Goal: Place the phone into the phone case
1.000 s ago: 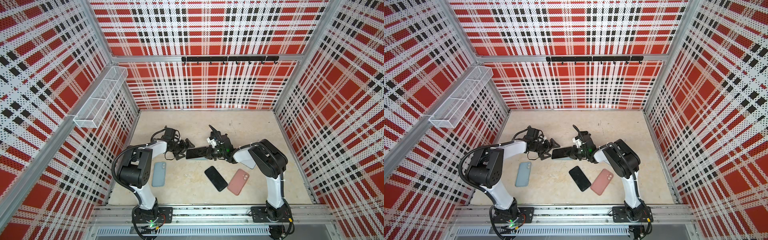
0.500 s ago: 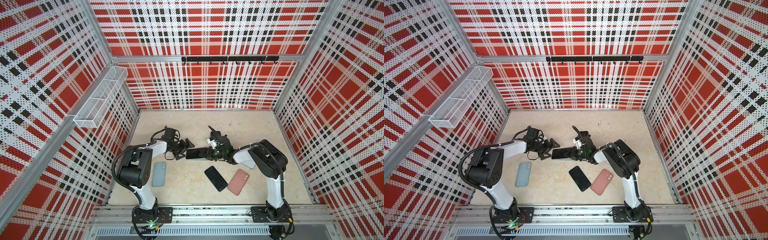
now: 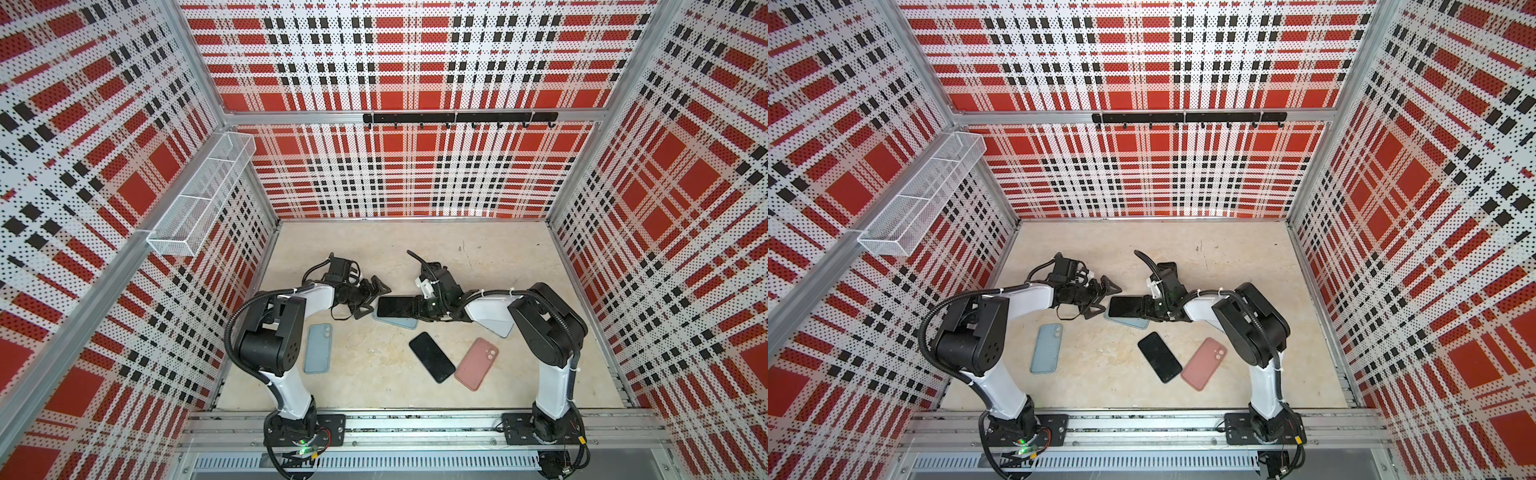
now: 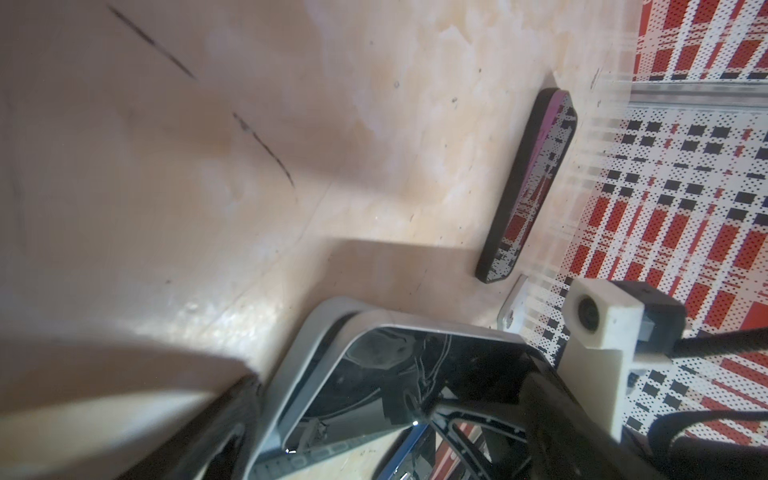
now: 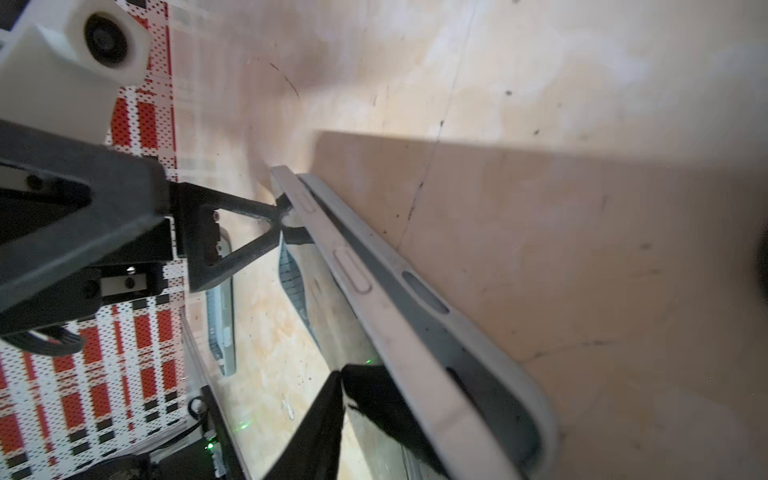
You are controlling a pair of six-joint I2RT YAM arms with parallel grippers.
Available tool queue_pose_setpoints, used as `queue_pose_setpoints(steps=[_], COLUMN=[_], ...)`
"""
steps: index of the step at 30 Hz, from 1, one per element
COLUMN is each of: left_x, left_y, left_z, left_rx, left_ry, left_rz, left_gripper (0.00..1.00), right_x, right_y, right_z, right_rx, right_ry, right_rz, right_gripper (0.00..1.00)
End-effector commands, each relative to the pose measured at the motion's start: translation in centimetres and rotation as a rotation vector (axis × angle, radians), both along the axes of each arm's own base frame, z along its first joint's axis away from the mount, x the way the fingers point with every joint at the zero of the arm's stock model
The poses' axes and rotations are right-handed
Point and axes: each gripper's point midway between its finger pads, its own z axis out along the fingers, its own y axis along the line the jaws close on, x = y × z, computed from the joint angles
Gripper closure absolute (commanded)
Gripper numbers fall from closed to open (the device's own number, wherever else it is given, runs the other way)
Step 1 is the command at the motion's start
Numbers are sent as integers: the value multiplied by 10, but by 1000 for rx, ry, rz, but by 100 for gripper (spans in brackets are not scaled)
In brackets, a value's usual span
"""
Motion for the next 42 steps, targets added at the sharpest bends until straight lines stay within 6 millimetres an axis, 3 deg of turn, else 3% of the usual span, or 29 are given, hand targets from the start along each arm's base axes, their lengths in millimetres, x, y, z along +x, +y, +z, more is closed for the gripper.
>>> queue_pose_setpoints(steps=[1, 11, 17, 21, 33, 42], left_x=[-13, -16, -14, -13, -17, -21], left_y=[0, 10, 18, 19, 21, 21], left_z=[-17, -18, -15, -16, -22, -30], left_rx=[9, -8, -43, -44, -39, -28], left_ry=[61, 68, 77, 83, 106, 127], left_rz=[11, 64, 127, 141, 154, 156], left_gripper=[3, 7, 7, 7, 22, 24], right_x=[3, 1, -3, -3, 0, -7], right_y=[-18, -14, -15, -16, -2, 6], right_z=[-1, 7, 17, 24, 27, 53], right_rx=[-120, -102, -82, -83, -11, 92], right_ry=[-31, -38, -58, -80, -95, -169], right_rz=[-6, 6, 4, 12, 44, 88], right_gripper=[58, 52, 41, 38, 47, 52])
